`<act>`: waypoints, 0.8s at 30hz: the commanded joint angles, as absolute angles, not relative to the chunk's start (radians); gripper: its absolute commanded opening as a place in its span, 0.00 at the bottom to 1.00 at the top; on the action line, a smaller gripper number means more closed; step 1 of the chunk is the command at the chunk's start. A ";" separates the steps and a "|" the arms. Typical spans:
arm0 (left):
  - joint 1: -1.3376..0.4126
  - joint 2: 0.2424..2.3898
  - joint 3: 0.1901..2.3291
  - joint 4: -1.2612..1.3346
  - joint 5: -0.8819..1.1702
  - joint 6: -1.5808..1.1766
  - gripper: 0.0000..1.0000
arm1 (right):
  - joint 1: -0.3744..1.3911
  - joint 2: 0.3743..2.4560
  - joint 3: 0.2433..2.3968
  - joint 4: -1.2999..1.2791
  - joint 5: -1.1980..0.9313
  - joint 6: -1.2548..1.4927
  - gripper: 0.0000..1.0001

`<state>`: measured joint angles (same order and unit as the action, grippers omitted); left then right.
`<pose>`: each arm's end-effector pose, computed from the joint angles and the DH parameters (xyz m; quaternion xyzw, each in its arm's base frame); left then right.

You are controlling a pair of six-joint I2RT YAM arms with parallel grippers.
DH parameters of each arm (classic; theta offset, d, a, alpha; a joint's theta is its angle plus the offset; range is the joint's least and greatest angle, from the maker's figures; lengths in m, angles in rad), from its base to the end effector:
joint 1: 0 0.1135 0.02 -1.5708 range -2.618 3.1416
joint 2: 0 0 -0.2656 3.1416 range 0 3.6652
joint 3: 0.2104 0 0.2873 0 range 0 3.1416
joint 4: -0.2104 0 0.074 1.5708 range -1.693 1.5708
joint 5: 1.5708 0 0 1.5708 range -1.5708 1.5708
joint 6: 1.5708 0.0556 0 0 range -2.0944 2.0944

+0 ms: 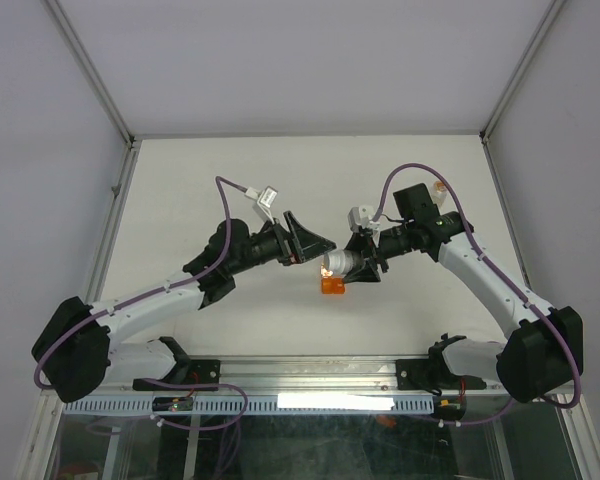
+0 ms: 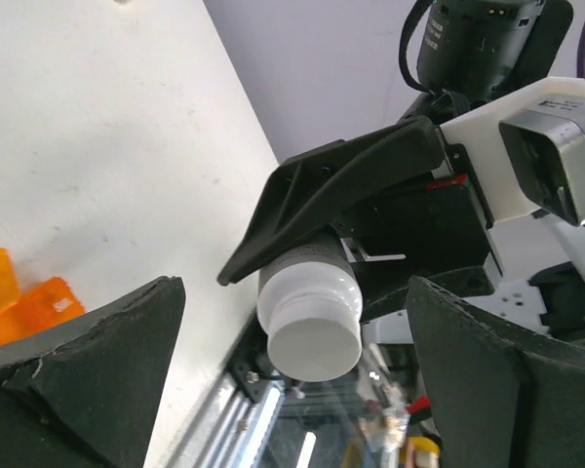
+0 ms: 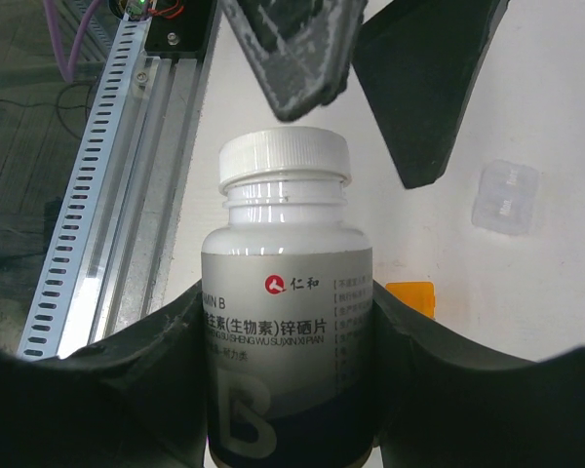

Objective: Sort the pills into containers
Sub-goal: Unscrew the lid of the pill bottle.

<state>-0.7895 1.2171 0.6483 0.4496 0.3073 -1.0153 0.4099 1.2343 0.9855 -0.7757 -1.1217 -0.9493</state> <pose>0.2156 -0.2413 0.2468 0.0177 0.7459 -0.5857 0.3166 0.2280 0.1537 0.2693 -0.6241 0.5441 0.4328 0.3567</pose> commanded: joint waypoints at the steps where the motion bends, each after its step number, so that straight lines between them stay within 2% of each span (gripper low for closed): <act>1: -0.768 1.112 0.662 0.466 0.228 -0.816 0.99 | 0.407 1.225 1.002 -0.773 -1.140 -0.963 0.00; 7: -0.761 0.965 0.519 0.716 0.402 -0.265 0.99 | 0.407 1.225 1.002 -0.776 -1.141 -0.968 0.00; 12: -0.761 0.962 0.373 0.987 0.604 0.134 0.99 | 0.407 1.227 1.002 -0.778 -1.143 -0.969 0.00; 17: -0.761 1.039 0.487 0.720 0.710 0.354 0.99 | 0.407 1.229 1.002 -0.779 -1.144 -0.975 0.00; 24: -0.762 1.157 0.554 0.727 0.779 0.376 0.98 | 0.408 1.237 1.008 -0.796 -1.149 -0.989 0.00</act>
<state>-0.7643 1.1019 0.4843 0.7208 0.6849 0.2802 0.4099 1.2377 0.9855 -0.7898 -1.1221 -0.9665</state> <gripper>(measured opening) 0.990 0.546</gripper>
